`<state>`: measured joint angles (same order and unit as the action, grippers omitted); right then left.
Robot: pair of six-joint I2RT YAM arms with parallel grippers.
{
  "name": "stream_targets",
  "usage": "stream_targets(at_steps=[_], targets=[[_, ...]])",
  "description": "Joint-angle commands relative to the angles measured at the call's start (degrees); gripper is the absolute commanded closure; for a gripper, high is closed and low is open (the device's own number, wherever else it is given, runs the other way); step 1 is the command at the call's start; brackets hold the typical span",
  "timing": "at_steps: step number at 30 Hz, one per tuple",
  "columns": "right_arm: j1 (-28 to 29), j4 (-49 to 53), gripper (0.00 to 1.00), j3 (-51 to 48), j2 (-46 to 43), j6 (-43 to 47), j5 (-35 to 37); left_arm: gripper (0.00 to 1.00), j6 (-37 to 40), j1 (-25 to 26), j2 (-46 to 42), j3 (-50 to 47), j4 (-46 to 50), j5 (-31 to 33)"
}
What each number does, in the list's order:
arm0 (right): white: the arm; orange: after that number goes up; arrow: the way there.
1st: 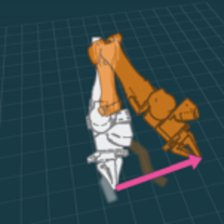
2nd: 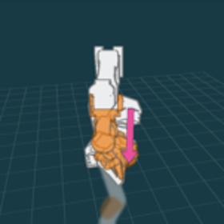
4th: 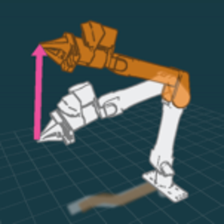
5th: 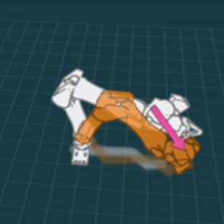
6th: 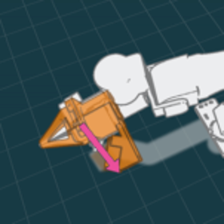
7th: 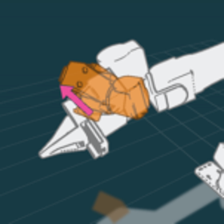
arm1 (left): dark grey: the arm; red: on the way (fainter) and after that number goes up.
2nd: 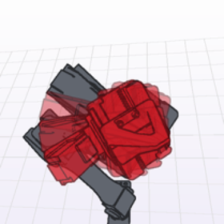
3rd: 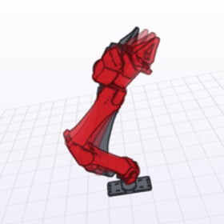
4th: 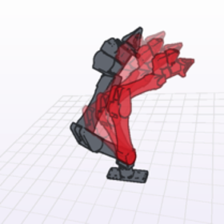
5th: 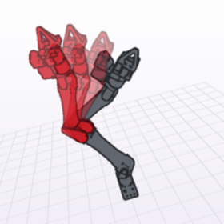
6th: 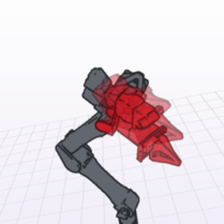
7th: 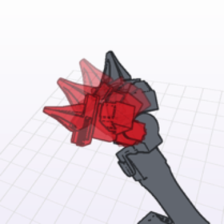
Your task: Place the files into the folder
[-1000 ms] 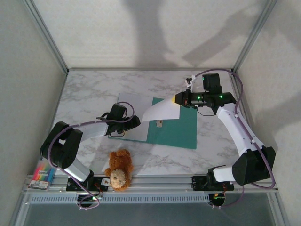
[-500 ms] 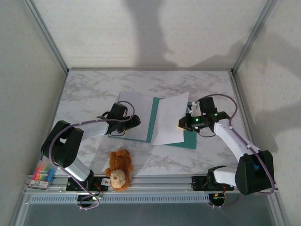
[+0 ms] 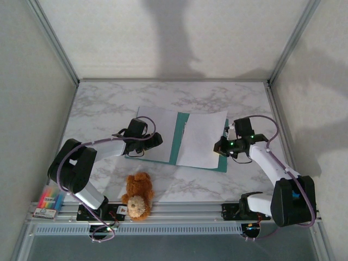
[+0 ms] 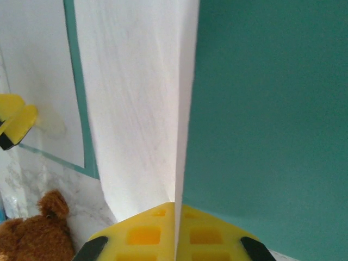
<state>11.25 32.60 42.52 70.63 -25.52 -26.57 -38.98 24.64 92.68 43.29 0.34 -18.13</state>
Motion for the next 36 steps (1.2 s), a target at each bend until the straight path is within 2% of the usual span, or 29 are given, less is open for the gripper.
stream_targets(at_steps=[1, 11, 30, 36], targets=[[-0.4, -0.1, 1.0, -0.9, -0.3, 1.8, 1.2, 0.16, 1.1, -0.7, 2.7, -1.5, 5.5, 2.9], [-1.7, 0.7, 1.0, -1.9, -0.3, 4.9, 3.6, 0.16, 1.2, -0.8, 2.7, -1.6, 5.6, 2.9], [-1.6, -5.9, 1.0, -4.4, -1.7, 11.4, 2.2, 0.16, 1.3, -0.7, 2.7, -2.1, 5.1, 2.6], [-1.3, -5.1, 1.0, -3.4, -1.4, 12.7, 2.3, 0.16, 1.3, -0.8, 3.0, -1.9, 4.8, 2.3]])
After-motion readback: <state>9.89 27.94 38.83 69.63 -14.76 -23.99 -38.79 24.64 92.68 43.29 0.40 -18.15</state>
